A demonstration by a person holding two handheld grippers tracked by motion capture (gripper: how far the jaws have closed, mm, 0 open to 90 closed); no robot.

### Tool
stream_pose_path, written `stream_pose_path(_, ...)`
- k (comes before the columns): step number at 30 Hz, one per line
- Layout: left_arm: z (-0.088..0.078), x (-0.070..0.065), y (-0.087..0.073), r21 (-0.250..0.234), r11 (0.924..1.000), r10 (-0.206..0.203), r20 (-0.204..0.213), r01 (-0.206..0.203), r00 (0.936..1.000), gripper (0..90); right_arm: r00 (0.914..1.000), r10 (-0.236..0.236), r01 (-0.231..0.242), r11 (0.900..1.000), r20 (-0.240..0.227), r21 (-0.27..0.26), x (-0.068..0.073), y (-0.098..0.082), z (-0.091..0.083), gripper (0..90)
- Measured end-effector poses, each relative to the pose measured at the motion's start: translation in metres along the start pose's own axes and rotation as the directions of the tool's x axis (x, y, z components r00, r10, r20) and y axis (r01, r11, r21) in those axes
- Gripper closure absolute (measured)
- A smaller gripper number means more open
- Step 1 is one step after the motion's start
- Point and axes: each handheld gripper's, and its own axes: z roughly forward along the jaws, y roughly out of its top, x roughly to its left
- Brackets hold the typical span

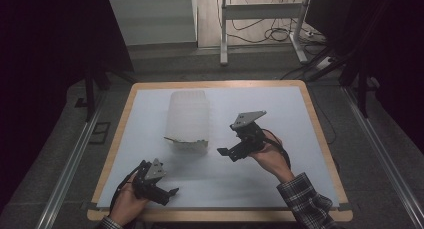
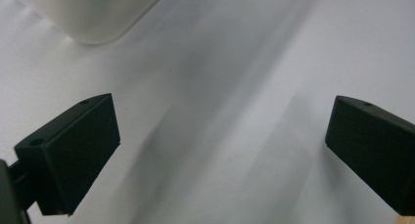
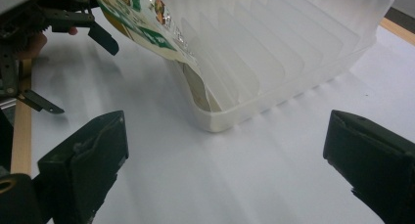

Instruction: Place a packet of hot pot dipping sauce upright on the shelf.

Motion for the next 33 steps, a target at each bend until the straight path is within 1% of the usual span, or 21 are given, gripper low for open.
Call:
stream_pose_path(8, -0.001, 0.0, 0.0, -0.003, 1.0, -0.001, 0.002, 0.001, 1.0, 0.0, 0.9998, 0.006, -0.006, 1.0, 0.02, -0.001, -0.002, -0.007, -0.004, 3.3)
stream_pose_path(18, -0.001, 0.0, 0.0, -0.007, 1.0, -0.003, 0.004, 0.003, 1.0, 0.0, 0.9986, 0.033, -0.033, 0.999, 0.041, 0.003, -0.005, -0.019, -0.01, 3.3)
stream_pose_path(24, -0.001, 0.0, 0.0, -0.006, 1.0, 0.0, 0.005, 0.0, 1.0, 0.0, 0.998, 0.04, -0.04, 0.999, 0.049, -0.005, -0.006, -0.023, -0.016, 3.3)
stream_pose_path(30, -0.001, 0.0, 0.0, -0.009, 1.0, -0.002, 0.003, 0.003, 1.0, 0.0, 0.9963, 0.062, -0.061, 0.998, 0.06, -0.021, -0.007, -0.028, -0.023, 2.7)
stream_pose_path(33, -0.001, 0.0, 0.0, -0.008, 1.0, -0.003, 0.004, 0.003, 1.0, 0.0, 0.9957, 0.064, -0.063, 0.998, 0.067, -0.02, -0.007, -0.029, -0.025, 2.5)
